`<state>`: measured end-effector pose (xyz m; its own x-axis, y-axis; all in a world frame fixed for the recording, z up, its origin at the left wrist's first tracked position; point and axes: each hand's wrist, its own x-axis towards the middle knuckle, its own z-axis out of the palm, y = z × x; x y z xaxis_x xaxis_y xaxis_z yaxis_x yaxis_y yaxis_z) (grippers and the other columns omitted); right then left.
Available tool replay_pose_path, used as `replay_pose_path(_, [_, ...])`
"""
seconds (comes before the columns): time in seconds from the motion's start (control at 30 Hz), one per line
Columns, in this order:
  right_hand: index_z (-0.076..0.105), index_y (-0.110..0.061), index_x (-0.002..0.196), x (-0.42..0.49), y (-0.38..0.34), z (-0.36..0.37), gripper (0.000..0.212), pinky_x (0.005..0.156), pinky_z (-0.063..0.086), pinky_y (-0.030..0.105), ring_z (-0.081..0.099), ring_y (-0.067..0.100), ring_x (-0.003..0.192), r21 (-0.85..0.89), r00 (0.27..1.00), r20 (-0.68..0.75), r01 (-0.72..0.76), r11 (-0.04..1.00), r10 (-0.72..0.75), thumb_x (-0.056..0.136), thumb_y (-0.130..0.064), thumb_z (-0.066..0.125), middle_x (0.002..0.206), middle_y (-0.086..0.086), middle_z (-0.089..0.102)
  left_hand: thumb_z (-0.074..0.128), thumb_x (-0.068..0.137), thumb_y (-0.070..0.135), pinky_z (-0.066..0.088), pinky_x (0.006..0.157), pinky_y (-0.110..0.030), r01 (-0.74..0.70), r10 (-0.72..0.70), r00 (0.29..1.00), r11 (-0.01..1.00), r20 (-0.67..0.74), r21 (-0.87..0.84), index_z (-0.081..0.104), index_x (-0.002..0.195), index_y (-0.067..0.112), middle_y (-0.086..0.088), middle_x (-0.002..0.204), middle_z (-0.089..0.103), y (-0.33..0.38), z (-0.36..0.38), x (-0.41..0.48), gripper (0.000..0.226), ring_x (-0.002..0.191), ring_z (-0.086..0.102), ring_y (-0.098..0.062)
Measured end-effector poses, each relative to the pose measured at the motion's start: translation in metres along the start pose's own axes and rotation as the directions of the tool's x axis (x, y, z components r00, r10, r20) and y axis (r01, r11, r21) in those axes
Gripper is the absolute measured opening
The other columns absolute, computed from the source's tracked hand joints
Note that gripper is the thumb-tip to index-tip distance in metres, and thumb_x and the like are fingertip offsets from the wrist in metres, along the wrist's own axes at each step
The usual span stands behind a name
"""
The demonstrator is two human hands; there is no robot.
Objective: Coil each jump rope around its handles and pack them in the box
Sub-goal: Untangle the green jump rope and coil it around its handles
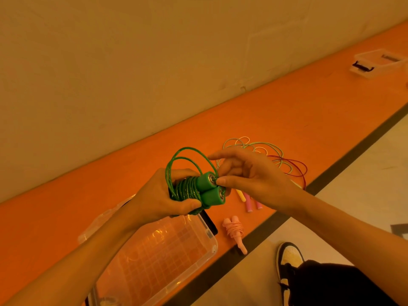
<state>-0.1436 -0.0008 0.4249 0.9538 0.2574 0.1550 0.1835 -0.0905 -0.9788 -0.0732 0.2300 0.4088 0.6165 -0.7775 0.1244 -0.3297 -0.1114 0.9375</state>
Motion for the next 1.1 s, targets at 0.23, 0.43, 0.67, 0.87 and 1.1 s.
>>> replay_pose_path(0.23, [0.064,-0.018,0.105,-0.0034,-0.0002,-0.0001,0.012,0.059,0.058,0.029,0.072,0.013,0.068,-0.244,0.993,-0.029,0.106,0.964,-0.116,0.093,-0.019,0.063,0.087,-0.002,0.074,0.079,0.075,0.032,0.05,0.042,-0.03,0.023,-0.023,1.0,0.999,0.001,-0.044,0.069,0.106,0.015,-0.015,0.076,0.071,-0.003,0.0022,0.0022,0.036,0.049,0.062,-0.037])
replay_pose_path(0.43, [0.067,-0.008,0.101,-0.0012,0.0024,-0.0007,0.013,0.06,0.046,0.007,0.065,-0.008,0.071,-0.534,0.958,-0.007,0.24,0.811,-0.288,0.097,-0.019,0.061,0.087,-0.013,0.064,0.081,0.075,0.04,0.048,0.042,-0.026,0.048,-0.048,0.999,0.997,0.009,-0.058,0.07,0.105,0.018,-0.013,0.074,0.071,-0.0035,0.002,0.0038,0.039,0.049,0.062,-0.04])
replay_pose_path(0.67, [0.062,-0.017,0.094,-0.0012,0.0034,0.0001,0.012,0.054,0.048,0.018,0.062,0.008,0.064,-0.445,0.98,0.011,0.185,0.877,-0.201,0.1,-0.023,0.054,0.082,-0.011,0.059,0.08,0.075,0.036,0.049,0.042,-0.028,0.025,-0.024,1.0,0.998,0.014,-0.055,0.07,0.106,0.017,-0.013,0.077,0.072,-0.0013,0.002,0.0026,0.037,0.049,0.063,-0.035])
replay_pose_path(0.87, [0.06,-0.016,0.091,-0.0009,-0.003,-0.0012,0.013,0.054,0.05,0.024,0.06,0.01,0.063,-0.083,0.99,0.134,-0.023,0.996,0.034,0.099,-0.018,0.051,0.076,0.005,0.061,0.079,0.072,0.037,0.051,0.044,-0.027,0.0,0.0,1.0,1.0,-0.005,-0.012,0.072,0.104,0.019,-0.014,0.079,0.071,0.0022,0.003,0.0003,0.037,0.048,0.062,-0.018])
replay_pose_path(1.1, [0.065,-0.014,0.094,-0.0021,-0.0001,-0.0066,0.007,0.056,0.053,0.025,0.061,0.012,0.064,0.106,0.967,0.227,-0.146,0.984,0.119,0.093,-0.012,0.059,0.081,0.001,0.065,0.079,0.073,0.037,0.049,0.045,-0.027,0.013,-0.013,1.0,1.0,0.019,-0.026,0.072,0.104,0.018,-0.012,0.077,0.071,0.001,0.0038,-0.001,0.038,0.046,0.06,-0.017])
